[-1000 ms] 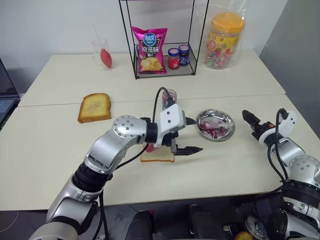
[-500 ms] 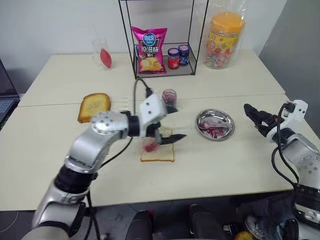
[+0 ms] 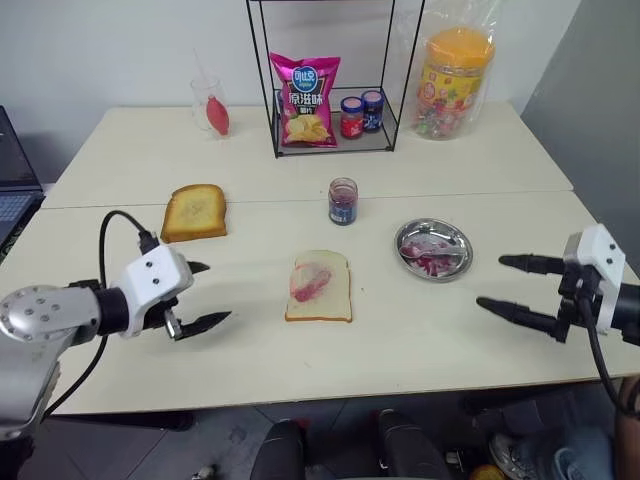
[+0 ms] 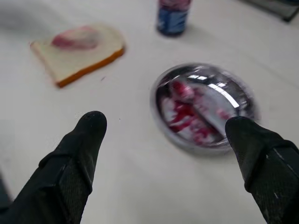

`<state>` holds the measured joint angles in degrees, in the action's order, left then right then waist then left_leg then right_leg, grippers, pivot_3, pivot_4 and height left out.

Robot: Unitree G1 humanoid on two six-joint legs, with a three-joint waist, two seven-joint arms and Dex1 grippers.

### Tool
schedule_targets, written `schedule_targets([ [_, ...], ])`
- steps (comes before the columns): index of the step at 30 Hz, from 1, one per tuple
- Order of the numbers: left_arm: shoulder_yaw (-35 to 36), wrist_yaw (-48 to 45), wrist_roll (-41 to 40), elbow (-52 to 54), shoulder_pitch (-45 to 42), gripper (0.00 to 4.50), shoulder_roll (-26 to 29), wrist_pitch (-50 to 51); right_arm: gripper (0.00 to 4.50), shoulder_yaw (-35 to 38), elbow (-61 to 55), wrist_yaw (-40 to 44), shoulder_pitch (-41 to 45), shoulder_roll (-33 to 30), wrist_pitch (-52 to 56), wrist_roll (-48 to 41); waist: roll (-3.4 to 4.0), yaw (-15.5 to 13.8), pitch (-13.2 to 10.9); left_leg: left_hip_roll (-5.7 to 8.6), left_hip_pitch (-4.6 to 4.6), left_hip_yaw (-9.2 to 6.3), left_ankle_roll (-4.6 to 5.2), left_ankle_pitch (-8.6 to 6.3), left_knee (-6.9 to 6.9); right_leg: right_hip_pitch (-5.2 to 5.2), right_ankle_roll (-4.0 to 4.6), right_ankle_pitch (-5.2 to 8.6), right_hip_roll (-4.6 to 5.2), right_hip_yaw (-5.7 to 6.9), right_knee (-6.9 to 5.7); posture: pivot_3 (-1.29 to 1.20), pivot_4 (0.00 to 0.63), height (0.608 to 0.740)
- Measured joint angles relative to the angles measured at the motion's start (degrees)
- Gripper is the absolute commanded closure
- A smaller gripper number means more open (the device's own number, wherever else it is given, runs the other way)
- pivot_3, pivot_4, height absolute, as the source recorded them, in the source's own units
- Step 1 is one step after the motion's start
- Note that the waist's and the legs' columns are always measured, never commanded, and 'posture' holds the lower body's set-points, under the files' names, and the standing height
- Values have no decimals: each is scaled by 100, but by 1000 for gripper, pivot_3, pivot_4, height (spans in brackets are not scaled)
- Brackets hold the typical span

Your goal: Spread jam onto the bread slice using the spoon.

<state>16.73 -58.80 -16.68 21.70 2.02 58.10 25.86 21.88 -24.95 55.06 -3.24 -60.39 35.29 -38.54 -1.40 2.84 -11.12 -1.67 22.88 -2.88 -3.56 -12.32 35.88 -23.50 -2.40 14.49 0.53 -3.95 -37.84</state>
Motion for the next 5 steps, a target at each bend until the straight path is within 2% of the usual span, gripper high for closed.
schedule_targets([
  [2, 179, -102, 0, 84, 416, 0, 0, -87, 12, -2, -1, 396, -182, -110, -162, 136, -5, -11, -3, 0, -1, 1, 0, 0, 4, 0, 0, 0, 2, 0, 1, 0, 150, 740],
  [5, 323, -83, -126, 295, 531, 0, -95, -102, 12, -25, 62, 585, -100, -145, -250, 168, -13, -14, -8, 0, 2, 3, -1, -1, 4, -1, 0, 0, 2, -2, 6, 0, 150, 740],
])
